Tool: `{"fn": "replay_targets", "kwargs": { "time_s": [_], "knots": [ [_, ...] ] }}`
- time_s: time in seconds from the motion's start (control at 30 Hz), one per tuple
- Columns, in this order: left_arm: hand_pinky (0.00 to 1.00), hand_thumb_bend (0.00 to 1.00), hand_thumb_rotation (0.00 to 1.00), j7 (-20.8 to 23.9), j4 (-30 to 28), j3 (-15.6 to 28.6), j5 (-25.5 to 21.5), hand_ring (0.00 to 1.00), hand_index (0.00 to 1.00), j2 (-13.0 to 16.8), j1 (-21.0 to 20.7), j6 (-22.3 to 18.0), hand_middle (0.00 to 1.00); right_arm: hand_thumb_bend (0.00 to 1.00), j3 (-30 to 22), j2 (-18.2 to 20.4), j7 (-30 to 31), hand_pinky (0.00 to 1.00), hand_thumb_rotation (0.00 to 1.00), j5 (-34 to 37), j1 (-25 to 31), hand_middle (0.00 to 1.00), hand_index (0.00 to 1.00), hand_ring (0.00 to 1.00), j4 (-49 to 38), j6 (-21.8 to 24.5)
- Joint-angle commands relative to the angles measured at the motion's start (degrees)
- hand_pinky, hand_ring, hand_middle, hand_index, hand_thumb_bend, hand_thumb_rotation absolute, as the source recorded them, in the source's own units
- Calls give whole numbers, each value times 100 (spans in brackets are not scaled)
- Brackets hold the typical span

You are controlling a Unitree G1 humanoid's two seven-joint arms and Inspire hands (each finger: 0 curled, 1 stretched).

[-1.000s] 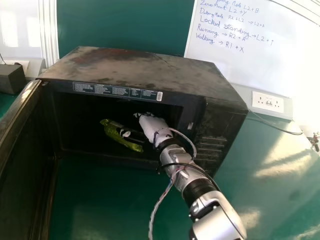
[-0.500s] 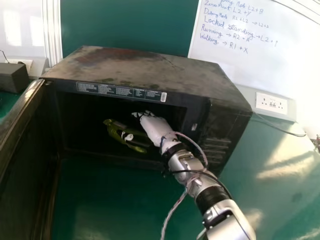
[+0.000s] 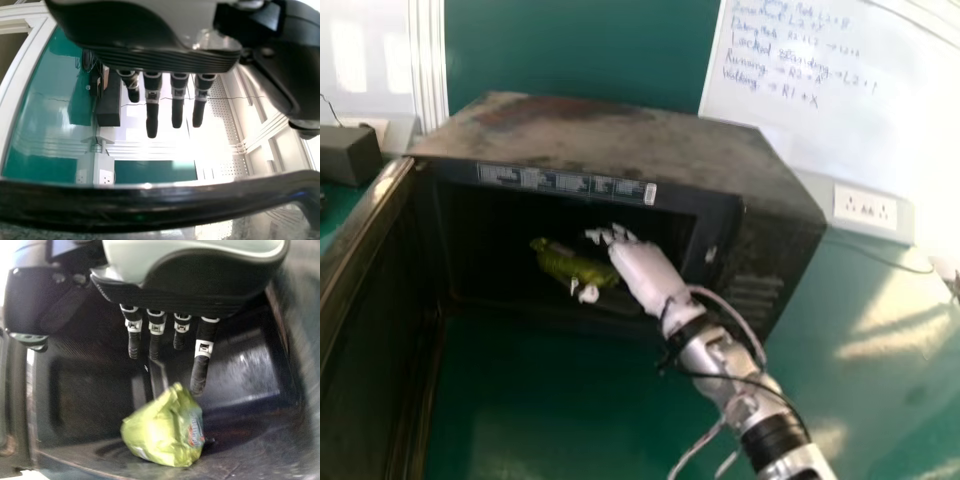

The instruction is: Put biscuit inside oven

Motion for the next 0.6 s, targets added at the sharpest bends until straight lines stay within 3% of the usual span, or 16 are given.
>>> {"fn": "replay_targets", "kwargs": {
  "time_s": [0.0,0.2,0.57],
  "knots": [
    [89,84,100,1,36,97,51,74,87,-57,-34,-5,90,83,-230,-277,84,46,62,80,329,93,89,76,-362,86],
    [92,84,100,-41,13,76,-40,82,87,-23,-20,68,90,84,-481,-453,277,47,60,175,878,93,90,77,-1080,-68],
    [91,84,100,-64,42,117,-52,82,87,-15,-44,71,89,85,-945,-818,507,47,59,422,1790,92,90,76,-2144,-471]
  ]
}}
